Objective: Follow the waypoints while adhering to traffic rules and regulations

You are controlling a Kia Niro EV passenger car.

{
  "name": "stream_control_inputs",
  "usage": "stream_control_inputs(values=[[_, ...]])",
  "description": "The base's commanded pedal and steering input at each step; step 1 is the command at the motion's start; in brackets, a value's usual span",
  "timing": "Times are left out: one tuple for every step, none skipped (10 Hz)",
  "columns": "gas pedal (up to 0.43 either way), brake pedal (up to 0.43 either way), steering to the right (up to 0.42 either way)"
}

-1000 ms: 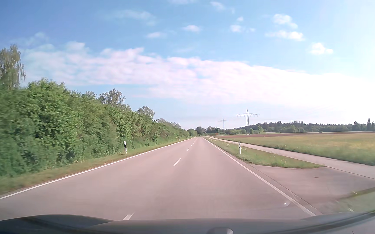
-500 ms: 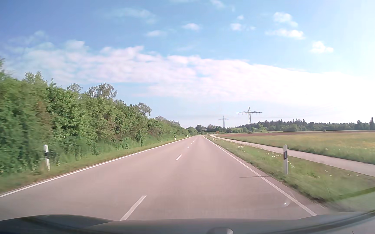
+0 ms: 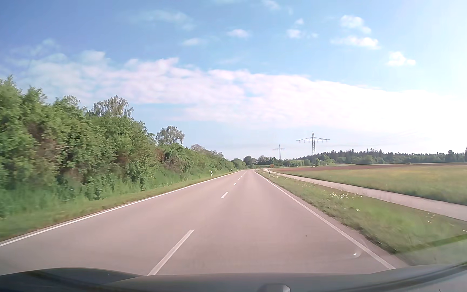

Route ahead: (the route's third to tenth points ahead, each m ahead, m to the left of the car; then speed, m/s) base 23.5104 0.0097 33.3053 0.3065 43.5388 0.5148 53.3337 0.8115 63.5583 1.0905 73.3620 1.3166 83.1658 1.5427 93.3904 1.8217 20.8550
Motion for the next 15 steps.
stream_control_inputs(values=[[0.0,0.0,-0.002],[0.008,0.0,-0.002],[0.059,0.0,-0.002],[0.098,0.0,-0.002],[0.098,0.0,-0.002],[0.11,0.0,-0.002],[0.118,0.0,-0.002],[0.118,0.0,-0.002],[0.118,0.0,-0.002],[0.13,0.0,-0.002],[0.138,0.0,-0.002],[0.138,0.0,-0.002],[0.138,0.0,-0.001],[0.138,0.0,-0.001],[0.138,0.0,-0.001]])
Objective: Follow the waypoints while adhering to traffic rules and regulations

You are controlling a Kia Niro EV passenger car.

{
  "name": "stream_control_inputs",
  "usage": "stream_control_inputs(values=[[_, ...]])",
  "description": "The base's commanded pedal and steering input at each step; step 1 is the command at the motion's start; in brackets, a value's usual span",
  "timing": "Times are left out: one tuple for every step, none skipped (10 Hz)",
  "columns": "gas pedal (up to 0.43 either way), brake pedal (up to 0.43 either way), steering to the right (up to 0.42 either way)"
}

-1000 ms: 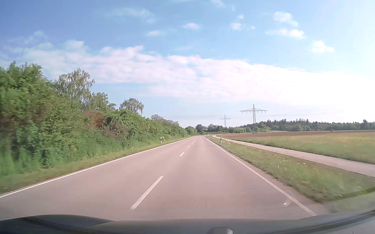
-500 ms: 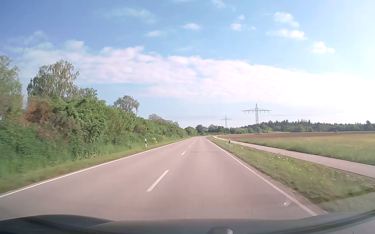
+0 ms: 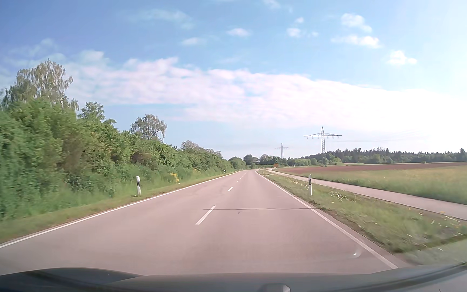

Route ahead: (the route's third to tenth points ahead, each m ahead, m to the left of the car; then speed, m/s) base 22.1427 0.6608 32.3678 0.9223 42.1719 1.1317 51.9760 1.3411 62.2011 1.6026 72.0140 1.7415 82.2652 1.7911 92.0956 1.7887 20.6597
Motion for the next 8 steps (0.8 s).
stream_control_inputs(values=[[0.138,0.0,-0.001],[0.138,0.0,-0.001],[0.138,0.0,-0.001],[0.138,0.0,-0.001],[0.138,0.0,-0.001],[0.138,0.0,-0.001],[0.138,0.0,-0.001],[0.138,0.0,-0.001]])
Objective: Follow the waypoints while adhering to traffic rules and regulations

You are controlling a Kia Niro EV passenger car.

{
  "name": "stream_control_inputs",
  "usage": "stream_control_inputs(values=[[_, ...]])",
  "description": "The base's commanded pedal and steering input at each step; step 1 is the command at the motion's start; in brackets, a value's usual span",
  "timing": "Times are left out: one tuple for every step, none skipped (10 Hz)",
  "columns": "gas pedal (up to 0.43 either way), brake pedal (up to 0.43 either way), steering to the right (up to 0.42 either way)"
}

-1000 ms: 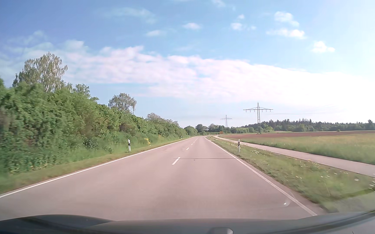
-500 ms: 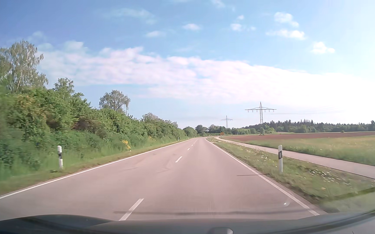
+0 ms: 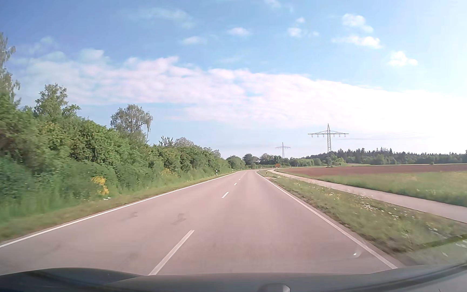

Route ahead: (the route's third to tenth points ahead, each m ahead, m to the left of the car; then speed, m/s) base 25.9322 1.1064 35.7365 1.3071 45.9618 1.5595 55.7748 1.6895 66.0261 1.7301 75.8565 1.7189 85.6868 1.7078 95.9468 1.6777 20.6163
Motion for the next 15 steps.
stream_control_inputs(values=[[0.138,0.0,-0.001],[0.138,0.0,-0.001],[0.138,0.0,-0.001],[0.138,0.0,-0.001],[0.138,0.0,-0.001],[0.138,0.0,-0.001],[0.138,0.0,-0.001],[0.138,0.0,-0.001],[0.138,0.0,-0.001],[0.138,0.0,-0.001],[0.138,0.0,-0.001],[0.138,0.0,-0.001],[0.138,0.0,-0.001],[0.138,0.0,-0.001],[0.138,0.0,-0.001]])
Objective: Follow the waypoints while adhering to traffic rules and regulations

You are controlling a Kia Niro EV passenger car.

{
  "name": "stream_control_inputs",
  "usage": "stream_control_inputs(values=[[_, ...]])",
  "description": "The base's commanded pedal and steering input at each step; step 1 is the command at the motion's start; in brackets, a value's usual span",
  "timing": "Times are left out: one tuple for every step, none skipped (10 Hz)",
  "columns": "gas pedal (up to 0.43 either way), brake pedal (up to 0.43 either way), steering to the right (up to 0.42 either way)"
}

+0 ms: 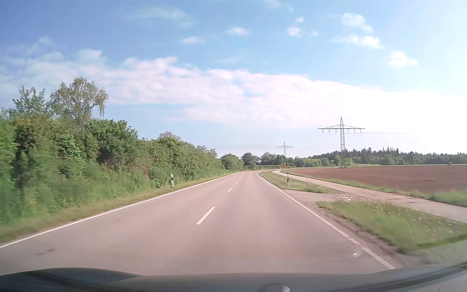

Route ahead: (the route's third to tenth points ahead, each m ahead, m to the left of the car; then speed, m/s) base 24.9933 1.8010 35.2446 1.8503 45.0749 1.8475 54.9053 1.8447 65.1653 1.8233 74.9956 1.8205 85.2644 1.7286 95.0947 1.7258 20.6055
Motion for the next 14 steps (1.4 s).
stream_control_inputs(values=[[0.138,0.0,-0.001],[0.138,0.0,-0.001],[0.138,0.0,-0.001],[0.138,0.0,-0.001],[0.138,0.0,-0.001],[0.138,0.0,-0.001],[0.138,0.0,-0.001],[0.138,0.0,-0.001],[0.138,0.0,-0.001],[0.138,0.0,-0.001],[0.138,0.0,-0.001],[0.138,0.0,-0.001],[0.138,0.0,-0.001],[0.138,0.0,-0.001]])
